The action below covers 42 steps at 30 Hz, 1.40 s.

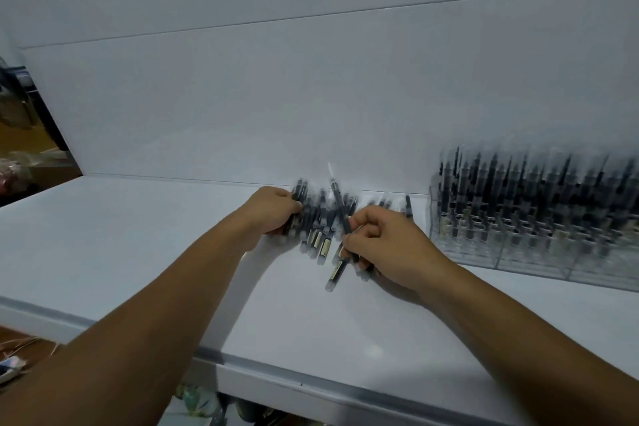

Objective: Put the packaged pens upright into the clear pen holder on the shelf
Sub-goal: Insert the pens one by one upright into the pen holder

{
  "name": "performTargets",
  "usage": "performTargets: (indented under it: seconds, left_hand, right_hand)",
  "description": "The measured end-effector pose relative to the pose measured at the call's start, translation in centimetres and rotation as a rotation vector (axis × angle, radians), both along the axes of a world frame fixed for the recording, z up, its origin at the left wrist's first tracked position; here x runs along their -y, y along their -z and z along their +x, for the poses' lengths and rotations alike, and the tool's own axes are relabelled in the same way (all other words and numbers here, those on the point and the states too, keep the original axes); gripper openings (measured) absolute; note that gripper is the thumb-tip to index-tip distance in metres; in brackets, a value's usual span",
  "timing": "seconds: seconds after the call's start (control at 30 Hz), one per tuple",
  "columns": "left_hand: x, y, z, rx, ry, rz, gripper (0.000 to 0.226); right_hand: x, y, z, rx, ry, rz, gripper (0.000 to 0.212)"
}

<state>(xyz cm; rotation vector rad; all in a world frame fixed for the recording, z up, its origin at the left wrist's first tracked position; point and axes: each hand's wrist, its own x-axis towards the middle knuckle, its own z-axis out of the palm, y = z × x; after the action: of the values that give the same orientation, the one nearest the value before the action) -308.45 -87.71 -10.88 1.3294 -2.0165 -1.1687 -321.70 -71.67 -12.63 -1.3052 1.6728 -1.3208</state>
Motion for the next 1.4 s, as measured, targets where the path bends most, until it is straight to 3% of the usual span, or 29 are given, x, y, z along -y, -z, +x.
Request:
performTargets:
  seconds: [0.13,0.23,0.33,0.47,0.57,0.73,0.9,1.17,1.4]
  left_hand:
    - [-2.6,-0.1,0.2,-0.262,0.037,-0.053,0.013]
    - [-5.0,-0.7,-0.2,-0.43,0.135,-0.033,0.014]
    - [-7.7,-1.2,-1.4,-0.522,0.232,-0.016,0.017]
    - [-11.7,-1.0,-4.6,-0.612,0.36,0.07,0.017]
    - [-14.7,-0.6,-7.9,-0.631,0.459,0.137,0.017]
    - [-19.7,-0.8,-13.5,-0.683,0.586,0.233,0.018]
    - [-22.4,0.1,-16.7,-0.761,0.6,0.357,0.017]
    - [-21.7,2.4,-17.4,-0.82,0.643,0.457,0.033]
    - [-21.7,2.5,-17.6,-0.836,0.643,0.469,0.029]
  right_hand:
    - [-1.7,-1.4,0.3,0.049,-0.002,-0.046,0.004]
    - [-2.9,-2.9,-0.9,-0.074,0.046,-0.076,0.004]
    - [-4.9,-3.9,-2.6,-0.125,0.115,-0.1,0.004]
    - [-8.7,-4.1,-5.3,-0.129,0.254,-0.143,0.018]
    - [-12.0,-4.2,-7.7,-0.116,0.381,-0.17,0.024]
    - [-16.9,-4.3,-11.9,-0.165,0.616,-0.181,0.015]
    - [-19.6,-5.0,-14.7,-0.21,0.753,-0.227,0.019]
    - [-18.9,-5.3,-18.1,-0.31,0.822,-0.235,0.007]
    - [-17.3,-5.2,-19.3,-0.467,0.83,-0.101,0.017]
